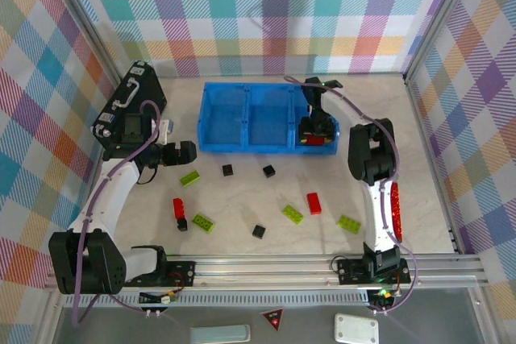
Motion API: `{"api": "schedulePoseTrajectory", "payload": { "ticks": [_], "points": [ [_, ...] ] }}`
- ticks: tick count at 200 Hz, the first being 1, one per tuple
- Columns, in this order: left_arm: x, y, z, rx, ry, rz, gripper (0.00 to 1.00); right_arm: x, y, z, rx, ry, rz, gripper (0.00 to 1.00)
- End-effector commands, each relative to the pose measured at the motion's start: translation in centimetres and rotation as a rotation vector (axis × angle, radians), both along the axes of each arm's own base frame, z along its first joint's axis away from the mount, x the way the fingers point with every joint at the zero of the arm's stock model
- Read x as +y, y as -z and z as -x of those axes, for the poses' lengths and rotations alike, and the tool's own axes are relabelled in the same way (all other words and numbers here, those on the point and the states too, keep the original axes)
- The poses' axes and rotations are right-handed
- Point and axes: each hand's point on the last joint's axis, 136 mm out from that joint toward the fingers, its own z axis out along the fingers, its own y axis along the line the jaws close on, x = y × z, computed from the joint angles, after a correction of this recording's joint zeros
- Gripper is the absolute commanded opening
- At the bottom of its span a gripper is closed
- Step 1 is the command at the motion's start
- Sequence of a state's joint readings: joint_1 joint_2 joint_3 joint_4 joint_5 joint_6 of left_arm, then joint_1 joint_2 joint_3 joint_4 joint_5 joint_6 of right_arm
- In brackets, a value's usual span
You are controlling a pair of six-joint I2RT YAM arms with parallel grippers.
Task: Sort the legos into containers by color
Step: Place the lego in the container.
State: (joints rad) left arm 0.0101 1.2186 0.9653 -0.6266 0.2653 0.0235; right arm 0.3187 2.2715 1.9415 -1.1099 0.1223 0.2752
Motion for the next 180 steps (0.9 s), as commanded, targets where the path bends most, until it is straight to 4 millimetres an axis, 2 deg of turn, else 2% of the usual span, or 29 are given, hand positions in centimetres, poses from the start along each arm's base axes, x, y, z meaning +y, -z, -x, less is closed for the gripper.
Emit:
{"api": "schedulePoseTrajectory", "payload": {
  "ticks": [1, 36, 58, 123, 180],
  "points": [
    [0.3, -0.1, 0.1, 0.007, -0.001, 0.003, 1.0, 0.5, 0.4, -0.4, 0.012, -0.034, -0.038, 0.67],
    [0.3, -0.1, 0.1, 0.007, -0.001, 0.002, 1.0, 0.8, 0.8, -0.7, 0.015, -0.03, -0.05, 0.68],
    [0.3, -0.1, 0.1, 0.008, -0.002, 0.001, 1.0, 0.9, 0.5, -0.9, 0.009, -0.026, -0.051, 0.72],
    [0.2, -0.2, 0.1, 0.005, 0.002, 0.005, 1.0, 1.1, -2.9, -1.4, -0.038, -0.015, -0.071, 0.79],
    [0.0, -0.4, 0.1, -0.009, 0.008, 0.014, 1.0, 1.0, -7.6, -1.0, -0.106, -0.012, -0.09, 0.78]
  ]
}}
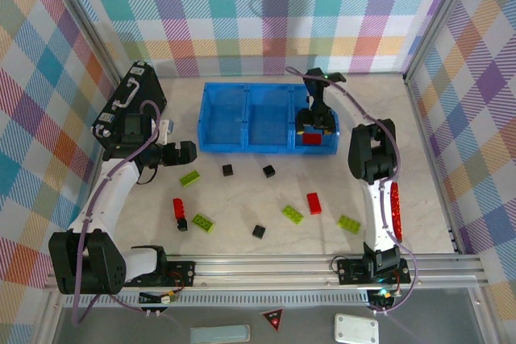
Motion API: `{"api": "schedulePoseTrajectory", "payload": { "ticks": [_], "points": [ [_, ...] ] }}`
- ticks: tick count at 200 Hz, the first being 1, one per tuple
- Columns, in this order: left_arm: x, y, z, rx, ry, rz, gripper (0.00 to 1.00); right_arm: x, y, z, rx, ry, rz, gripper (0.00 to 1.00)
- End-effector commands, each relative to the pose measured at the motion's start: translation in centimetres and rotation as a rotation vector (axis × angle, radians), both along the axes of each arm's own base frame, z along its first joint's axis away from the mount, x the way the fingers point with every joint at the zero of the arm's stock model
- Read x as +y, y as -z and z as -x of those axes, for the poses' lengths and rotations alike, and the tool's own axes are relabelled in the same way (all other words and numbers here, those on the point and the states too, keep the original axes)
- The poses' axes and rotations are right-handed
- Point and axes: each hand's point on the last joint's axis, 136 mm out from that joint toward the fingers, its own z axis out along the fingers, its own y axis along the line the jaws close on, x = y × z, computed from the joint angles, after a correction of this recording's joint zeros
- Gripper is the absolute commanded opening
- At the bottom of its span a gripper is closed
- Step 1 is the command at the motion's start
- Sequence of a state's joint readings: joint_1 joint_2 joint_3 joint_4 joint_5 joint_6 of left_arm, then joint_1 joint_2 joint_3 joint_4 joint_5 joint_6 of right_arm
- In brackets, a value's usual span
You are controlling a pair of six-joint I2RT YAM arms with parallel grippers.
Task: Sort the legos into containers by color
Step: Place the lego in the container, then pick up the lego from the bottom-left of the table.
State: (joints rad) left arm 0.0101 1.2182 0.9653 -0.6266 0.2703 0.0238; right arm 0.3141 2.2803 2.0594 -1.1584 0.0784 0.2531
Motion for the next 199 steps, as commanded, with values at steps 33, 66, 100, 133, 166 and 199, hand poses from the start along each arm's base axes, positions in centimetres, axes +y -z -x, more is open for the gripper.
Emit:
{"api": "schedulePoseTrajectory", "payload": {
  "ticks": [33, 66, 100, 133, 166, 199],
  "points": [
    [-0.1, -0.4, 0.0, -0.001, 0.007, 0.026, 1.0, 0.0, -6.6, 1.5, -0.069, 0.012, -0.053, 0.78],
    [0.0, -0.4, 0.0, 0.004, -0.009, 0.027, 1.0, 0.1, -7.9, 3.0, -0.081, 0.002, -0.053, 0.77],
    [1.3, 0.7, 0.5, 0.066, -0.053, -0.036, 1.0, 0.0, -8.9, 5.1, -0.091, 0.005, -0.053, 0.77],
    [1.8, 1.1, 0.9, 0.092, -0.084, -0.053, 1.0, 0.3, -9.2, 7.7, -0.101, 0.007, -0.073, 0.76],
    [2.3, 1.7, 1.5, 0.14, -0.132, -0.077, 0.99, 0.0, -8.5, 10.4, -0.092, 0.008, -0.091, 0.75],
    [1.3, 2.7, 2.9, 0.204, -0.158, -0.074, 0.95, -0.3, -7.9, 12.4, -0.094, 0.002, -0.12, 0.74]
  ]
}}
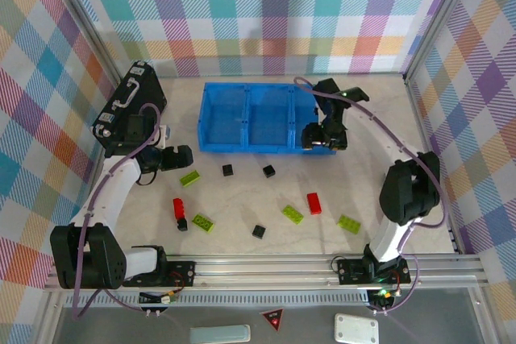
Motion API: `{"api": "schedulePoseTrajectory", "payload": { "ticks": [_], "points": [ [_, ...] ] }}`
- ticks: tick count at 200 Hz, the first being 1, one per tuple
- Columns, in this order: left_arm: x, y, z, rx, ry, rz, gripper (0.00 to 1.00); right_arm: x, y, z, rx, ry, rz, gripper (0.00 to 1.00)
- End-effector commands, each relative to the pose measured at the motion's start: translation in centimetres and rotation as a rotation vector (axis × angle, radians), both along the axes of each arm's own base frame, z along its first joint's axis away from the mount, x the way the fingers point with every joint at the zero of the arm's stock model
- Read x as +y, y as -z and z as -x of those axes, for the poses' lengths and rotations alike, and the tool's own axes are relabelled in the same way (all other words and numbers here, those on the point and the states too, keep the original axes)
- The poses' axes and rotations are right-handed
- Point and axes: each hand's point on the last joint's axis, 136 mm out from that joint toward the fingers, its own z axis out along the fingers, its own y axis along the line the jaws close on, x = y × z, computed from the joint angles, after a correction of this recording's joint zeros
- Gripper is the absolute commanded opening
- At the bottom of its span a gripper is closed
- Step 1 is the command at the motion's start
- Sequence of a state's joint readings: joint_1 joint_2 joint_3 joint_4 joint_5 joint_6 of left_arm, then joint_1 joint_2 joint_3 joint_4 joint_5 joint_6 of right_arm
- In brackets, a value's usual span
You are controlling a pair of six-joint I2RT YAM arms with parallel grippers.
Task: Sort the legos into containers by color
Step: Pick up the lego from the bottom-left of the table.
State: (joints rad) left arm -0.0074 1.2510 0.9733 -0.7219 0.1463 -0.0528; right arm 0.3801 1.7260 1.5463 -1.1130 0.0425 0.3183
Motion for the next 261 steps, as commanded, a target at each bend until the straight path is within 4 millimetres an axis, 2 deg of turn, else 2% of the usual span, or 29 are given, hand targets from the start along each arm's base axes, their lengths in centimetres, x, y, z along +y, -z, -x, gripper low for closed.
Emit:
{"api": "schedulePoseTrajectory", "payload": {
  "ticks": [1, 37, 57, 84, 111, 161, 261],
  "points": [
    [-0.3, 0.5, 1.4, 0.068, -0.05, -0.008, 0.95, 0.4, -0.4, 0.8, -0.03, 0.008, -0.05, 0.74],
    [-1.1, 1.8, 4.0, 0.136, -0.117, 0.011, 0.94, 0.5, 1.1, 1.8, -0.018, -0.012, -0.073, 0.74],
    [-1.5, 1.7, 5.5, 0.124, -0.163, 0.032, 0.94, 0.8, 1.9, 2.0, -0.007, -0.034, -0.088, 0.74],
    [-2.5, 0.6, 6.2, 0.053, -0.211, 0.052, 0.93, 1.3, 2.9, 2.1, 0.003, -0.064, -0.106, 0.74],
    [-2.9, 1.8, 7.6, 0.09, -0.298, 0.082, 0.88, 1.8, 3.8, 2.2, 0.021, -0.089, -0.125, 0.73],
    [-2.7, 4.7, 10.5, 0.183, -0.363, -0.022, 0.76, 1.9, 4.1, 2.5, 0.022, -0.104, -0.138, 0.73],
    [-2.9, 7.4, 14.5, 0.265, -0.387, -0.133, 0.58, 2.0, 4.1, 2.6, 0.017, -0.11, -0.144, 0.72]
  ]
}}
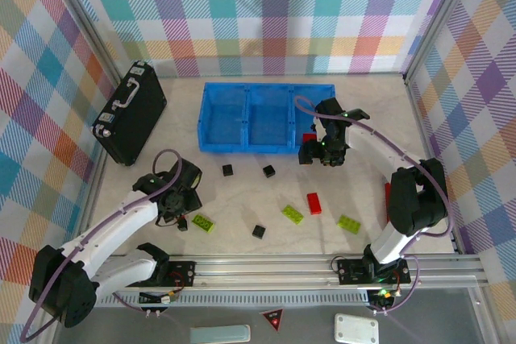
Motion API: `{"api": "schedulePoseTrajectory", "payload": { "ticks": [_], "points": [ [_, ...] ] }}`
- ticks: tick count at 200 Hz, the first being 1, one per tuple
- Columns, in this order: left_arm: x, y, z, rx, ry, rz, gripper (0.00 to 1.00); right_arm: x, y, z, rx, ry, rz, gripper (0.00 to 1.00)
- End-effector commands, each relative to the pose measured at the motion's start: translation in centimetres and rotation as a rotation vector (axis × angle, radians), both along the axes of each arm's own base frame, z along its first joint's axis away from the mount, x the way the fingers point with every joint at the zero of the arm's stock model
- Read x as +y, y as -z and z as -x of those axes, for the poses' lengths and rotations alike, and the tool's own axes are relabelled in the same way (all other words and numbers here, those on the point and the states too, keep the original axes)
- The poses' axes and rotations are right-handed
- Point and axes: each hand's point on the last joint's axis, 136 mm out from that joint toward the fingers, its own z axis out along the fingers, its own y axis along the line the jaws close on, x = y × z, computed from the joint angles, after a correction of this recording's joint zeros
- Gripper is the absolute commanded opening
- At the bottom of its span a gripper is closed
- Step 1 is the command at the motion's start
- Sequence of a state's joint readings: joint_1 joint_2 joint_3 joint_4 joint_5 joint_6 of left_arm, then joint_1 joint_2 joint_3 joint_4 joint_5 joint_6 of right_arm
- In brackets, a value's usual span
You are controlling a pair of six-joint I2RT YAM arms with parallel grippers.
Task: Sort the legos into containers by color
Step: Pick up the lego from the bottom-left of the table.
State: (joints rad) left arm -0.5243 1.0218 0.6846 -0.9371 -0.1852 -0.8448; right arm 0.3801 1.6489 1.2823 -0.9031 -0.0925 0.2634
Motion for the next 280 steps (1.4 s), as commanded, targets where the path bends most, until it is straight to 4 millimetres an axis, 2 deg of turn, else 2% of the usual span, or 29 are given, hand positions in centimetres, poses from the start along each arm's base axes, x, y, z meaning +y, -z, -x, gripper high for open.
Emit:
{"api": "schedulePoseTrajectory", "payload": {
  "ticks": [1, 59, 89, 182, 228, 280],
  "points": [
    [0.8, 1.2, 1.8, 0.05, -0.043, -0.044, 0.58, 0.4, 0.0, 0.2, -0.001, -0.028, -0.02, 0.72],
    [1.0, 3.0, 2.5, 0.087, -0.032, -0.063, 0.48, 0.3, 0.3, 0.3, 0.003, -0.029, -0.009, 0.72],
    [1.4, 3.9, 3.1, 0.099, -0.036, -0.07, 0.46, 0.1, 0.2, 0.3, 0.001, -0.03, -0.001, 0.72],
    [1.3, 5.3, 3.6, 0.104, -0.03, -0.047, 0.37, -0.1, 0.2, 0.4, 0.006, -0.036, 0.011, 0.72],
    [1.3, 4.9, 3.4, 0.096, -0.023, -0.051, 0.28, -0.2, 0.0, 0.4, 0.001, -0.036, 0.014, 0.72],
    [0.8, 3.9, 3.1, 0.084, -0.014, -0.027, 0.27, -0.2, 0.0, 0.3, 0.001, -0.038, 0.016, 0.72]
  ]
}}
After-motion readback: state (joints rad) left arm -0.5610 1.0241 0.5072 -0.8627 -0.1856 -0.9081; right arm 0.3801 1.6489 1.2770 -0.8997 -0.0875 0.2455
